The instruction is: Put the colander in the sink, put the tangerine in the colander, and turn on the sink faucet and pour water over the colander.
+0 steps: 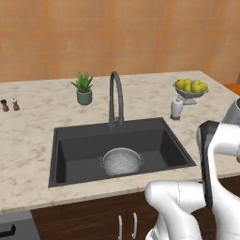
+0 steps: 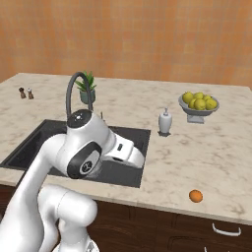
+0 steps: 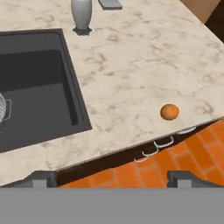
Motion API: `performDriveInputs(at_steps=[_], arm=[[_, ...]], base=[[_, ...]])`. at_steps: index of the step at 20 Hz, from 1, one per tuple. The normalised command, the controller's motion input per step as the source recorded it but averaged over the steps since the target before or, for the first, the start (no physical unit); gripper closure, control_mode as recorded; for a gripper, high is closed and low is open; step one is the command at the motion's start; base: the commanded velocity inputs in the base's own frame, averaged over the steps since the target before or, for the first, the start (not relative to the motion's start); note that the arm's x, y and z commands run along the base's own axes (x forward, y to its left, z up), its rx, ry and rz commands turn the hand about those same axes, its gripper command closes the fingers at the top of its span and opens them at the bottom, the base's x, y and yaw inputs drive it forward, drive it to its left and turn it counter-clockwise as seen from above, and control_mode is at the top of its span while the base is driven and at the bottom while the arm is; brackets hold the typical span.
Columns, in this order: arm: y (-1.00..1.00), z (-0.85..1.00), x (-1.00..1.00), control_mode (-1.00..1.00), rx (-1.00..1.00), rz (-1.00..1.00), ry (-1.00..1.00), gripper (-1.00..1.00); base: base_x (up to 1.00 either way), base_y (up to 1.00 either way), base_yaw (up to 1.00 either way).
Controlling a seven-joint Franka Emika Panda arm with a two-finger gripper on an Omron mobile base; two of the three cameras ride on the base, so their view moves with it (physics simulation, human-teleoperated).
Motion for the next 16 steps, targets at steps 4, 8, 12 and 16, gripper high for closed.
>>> performDriveInputs(at_steps=[4, 8, 12, 16], arm=[[-0.63, -0.04, 0.01, -1.0, 0.13, -0.29, 0.07, -1.0], [-0.53, -0.15, 0.19, -1.0, 0.1, -0.48, 0.1, -1.0], [-0.65, -0.33, 0.19, -1.0, 0.12, -0.4, 0.14, -1.0], [-0.98, -0.43, 0.18, -1.0, 0.26, -0.23, 0.17, -1.0]], base=[[0.0, 0.0, 0.0], [0.0, 0.0, 0.0], [0.0, 0.0, 0.0], [0.0, 0.0, 0.0]])
